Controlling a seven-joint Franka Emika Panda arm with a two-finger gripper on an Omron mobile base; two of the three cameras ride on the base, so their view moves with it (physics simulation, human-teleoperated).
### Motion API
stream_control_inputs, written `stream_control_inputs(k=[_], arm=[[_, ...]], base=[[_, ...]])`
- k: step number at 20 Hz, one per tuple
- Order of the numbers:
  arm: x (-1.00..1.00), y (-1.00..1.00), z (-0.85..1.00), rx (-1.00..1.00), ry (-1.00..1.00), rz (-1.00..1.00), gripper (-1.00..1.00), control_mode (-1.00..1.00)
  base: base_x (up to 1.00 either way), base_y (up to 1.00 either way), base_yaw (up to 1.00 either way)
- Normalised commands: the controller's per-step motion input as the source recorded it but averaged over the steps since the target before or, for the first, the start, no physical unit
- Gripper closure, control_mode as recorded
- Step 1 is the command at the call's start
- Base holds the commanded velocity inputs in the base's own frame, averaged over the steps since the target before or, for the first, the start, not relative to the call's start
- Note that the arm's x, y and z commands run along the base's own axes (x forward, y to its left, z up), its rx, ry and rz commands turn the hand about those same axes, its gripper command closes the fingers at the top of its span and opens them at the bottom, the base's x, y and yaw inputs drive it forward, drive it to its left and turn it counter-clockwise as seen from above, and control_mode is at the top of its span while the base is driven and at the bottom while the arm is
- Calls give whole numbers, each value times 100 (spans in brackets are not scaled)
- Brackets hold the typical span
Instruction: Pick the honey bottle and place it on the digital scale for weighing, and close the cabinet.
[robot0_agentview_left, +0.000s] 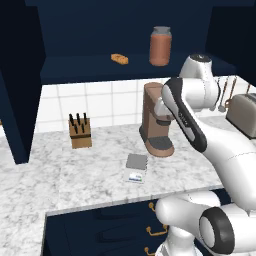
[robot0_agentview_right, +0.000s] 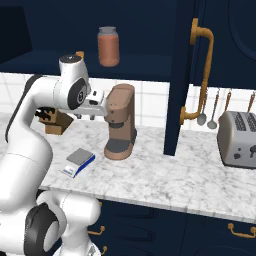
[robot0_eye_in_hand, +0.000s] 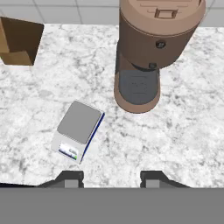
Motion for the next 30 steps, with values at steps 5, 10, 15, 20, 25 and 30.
stream_control_inputs(k=[5, 10, 15, 20, 25, 30], arm=[[-30, 0, 0, 0, -4, 0, -100, -100], [-46, 0, 16, 0, -24, 0, -100, -100], [-30, 0, 61, 0, -31, 0, -100, -100], [-23, 0, 70, 0, -20, 0, -100, -100], [-6, 0, 76, 0, -26, 0, -100, -100], [-2, 0, 82, 0, -21, 0, -100, -100]], base=[[0, 0, 0], [0, 0, 0], [0, 0, 0], [0, 0, 0], [0, 0, 0], [0, 0, 0]])
